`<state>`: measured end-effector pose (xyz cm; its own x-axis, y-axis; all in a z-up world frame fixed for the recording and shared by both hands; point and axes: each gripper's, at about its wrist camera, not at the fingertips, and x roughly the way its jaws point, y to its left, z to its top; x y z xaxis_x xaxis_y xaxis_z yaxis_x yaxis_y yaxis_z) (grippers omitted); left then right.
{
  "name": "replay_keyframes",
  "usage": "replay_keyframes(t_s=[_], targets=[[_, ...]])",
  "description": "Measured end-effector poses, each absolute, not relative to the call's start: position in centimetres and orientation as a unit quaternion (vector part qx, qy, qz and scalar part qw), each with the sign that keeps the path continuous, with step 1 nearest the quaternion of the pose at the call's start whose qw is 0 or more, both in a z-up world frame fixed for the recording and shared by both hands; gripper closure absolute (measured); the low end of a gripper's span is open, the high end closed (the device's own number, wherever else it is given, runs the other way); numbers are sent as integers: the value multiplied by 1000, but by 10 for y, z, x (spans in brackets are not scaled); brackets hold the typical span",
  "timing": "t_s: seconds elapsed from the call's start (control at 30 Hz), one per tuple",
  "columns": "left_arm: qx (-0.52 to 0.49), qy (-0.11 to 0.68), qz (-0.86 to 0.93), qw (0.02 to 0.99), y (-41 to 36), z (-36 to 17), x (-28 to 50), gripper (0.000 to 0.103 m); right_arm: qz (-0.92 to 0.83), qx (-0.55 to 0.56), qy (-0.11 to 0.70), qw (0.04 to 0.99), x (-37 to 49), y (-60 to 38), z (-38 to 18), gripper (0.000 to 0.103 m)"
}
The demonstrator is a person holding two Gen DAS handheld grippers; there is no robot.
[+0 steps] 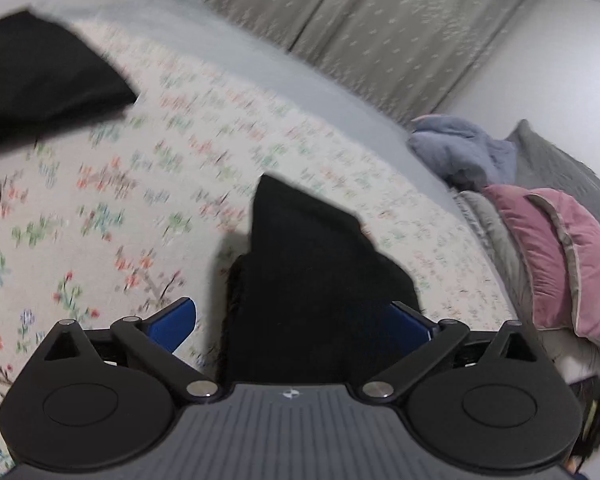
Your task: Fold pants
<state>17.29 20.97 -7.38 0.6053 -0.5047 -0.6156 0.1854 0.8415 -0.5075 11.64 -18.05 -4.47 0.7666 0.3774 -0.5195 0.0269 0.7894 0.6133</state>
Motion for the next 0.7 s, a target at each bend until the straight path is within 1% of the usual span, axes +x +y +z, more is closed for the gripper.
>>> replay_keyframes(t_s=[0.07,0.23,0.47,0.7], targets=[[-204,426,-190,861,208,-84,181,0,112,320,333,880,113,-180,-51,21],[-204,462,-202,839,200,-96,188,0,131,326,351,868,112,-165,-65,21],[-198,489,-230,818,187,-112,198,0,144,317,349,870,111,-154,-67,21],[-196,498,-226,814,183,-111,200,0,155,333,348,863,114,-154,-72,20]])
